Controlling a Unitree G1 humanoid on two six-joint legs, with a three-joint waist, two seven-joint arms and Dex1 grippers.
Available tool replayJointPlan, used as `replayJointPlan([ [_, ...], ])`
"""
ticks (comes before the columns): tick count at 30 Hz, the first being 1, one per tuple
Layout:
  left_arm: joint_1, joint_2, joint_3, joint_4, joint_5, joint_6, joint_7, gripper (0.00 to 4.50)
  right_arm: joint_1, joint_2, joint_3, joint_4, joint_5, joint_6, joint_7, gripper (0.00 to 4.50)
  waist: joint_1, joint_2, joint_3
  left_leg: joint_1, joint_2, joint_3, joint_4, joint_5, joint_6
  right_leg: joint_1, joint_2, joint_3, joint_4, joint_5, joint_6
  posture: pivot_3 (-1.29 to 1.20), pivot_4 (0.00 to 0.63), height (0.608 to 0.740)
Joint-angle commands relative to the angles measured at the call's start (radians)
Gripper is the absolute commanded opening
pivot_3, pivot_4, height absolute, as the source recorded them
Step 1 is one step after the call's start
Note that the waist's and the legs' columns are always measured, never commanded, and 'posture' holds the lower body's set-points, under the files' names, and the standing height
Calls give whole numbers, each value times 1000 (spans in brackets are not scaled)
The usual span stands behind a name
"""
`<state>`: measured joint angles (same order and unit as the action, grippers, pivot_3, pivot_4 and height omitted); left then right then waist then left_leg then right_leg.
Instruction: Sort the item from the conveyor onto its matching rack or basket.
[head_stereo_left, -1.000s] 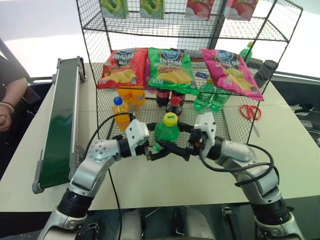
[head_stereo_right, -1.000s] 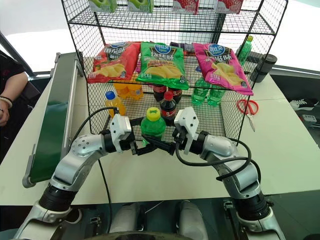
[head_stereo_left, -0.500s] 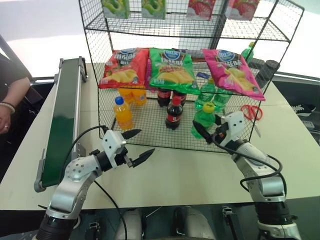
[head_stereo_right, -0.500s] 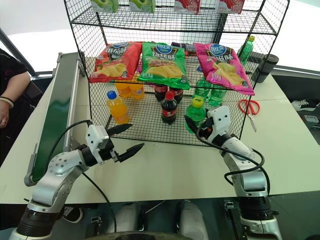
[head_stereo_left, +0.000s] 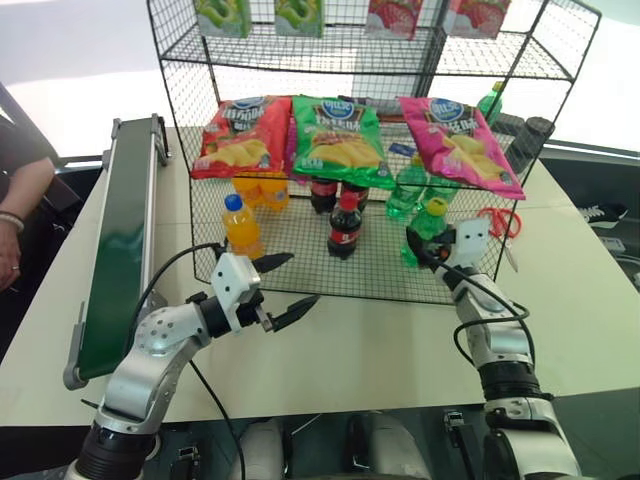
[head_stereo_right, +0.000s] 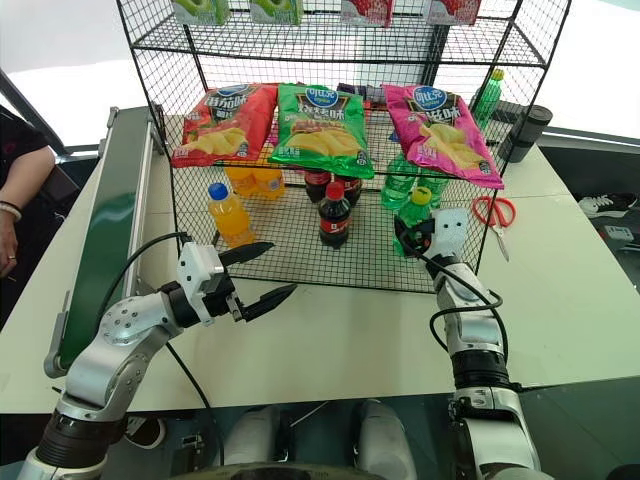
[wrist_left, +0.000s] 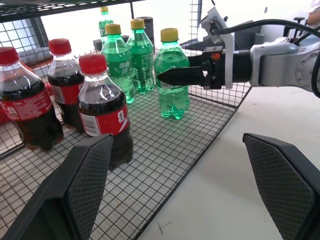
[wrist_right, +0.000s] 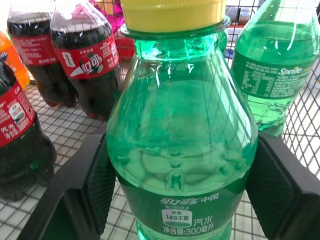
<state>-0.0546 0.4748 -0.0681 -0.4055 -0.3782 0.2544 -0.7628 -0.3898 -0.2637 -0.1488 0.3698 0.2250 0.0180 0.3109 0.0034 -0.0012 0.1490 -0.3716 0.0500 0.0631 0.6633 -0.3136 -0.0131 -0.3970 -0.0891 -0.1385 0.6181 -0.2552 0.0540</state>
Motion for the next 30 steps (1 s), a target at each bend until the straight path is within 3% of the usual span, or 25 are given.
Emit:
replayJointPlan([
  [1,-16,3,-8,-36,2,-6,2,4421,-38,5,-24,12,-1,-53,-12,3029,0,0,0,0,0,0,0,0,0,0,0,0,0,0,0,0,150,736],
  [3,-15,1,-7,-36,3,-7,4,4421,-40,9,-27,18,8,-55,-6,3029,0,0,0,0,0,0,0,0,0,0,0,0,0,0,0,0,150,736],
  [5,-15,1,-7,-35,3,-8,5,4500,-37,10,-28,16,8,-58,-4,4061,0,0,0,0,0,0,0,0,0,0,0,0,0,0,0,0,150,736],
  [6,-15,1,-7,-35,3,-8,5,4500,-34,9,-28,13,7,-58,-4,4409,0,0,0,0,0,0,0,0,0,0,0,0,0,0,0,0,150,736],
  [7,-16,2,-7,-34,2,-8,5,4500,-31,7,-26,7,2,-61,-4,4468,0,0,0,0,0,0,0,0,0,0,0,0,0,0,0,0,150,736],
  [12,-14,3,-6,-35,1,-6,5,4500,0,-22,-15,-44,-25,-70,15,4468,0,0,0,0,0,0,0,0,0,0,0,1,0,0,0,0,150,736],
  [21,-12,28,8,-18,15,46,32,4500,256,-238,-15,-374,27,39,255,4468,8,3,-1,1,0,0,0,0,0,1,-1,0,-1,0,0,0,150,736],
  [30,-16,85,93,45,1,71,24,4500,466,-451,-239,-580,201,165,437,4468,12,2,-2,0,0,-1,0,0,0,1,-1,0,-2,0,0,0,150,736],
])
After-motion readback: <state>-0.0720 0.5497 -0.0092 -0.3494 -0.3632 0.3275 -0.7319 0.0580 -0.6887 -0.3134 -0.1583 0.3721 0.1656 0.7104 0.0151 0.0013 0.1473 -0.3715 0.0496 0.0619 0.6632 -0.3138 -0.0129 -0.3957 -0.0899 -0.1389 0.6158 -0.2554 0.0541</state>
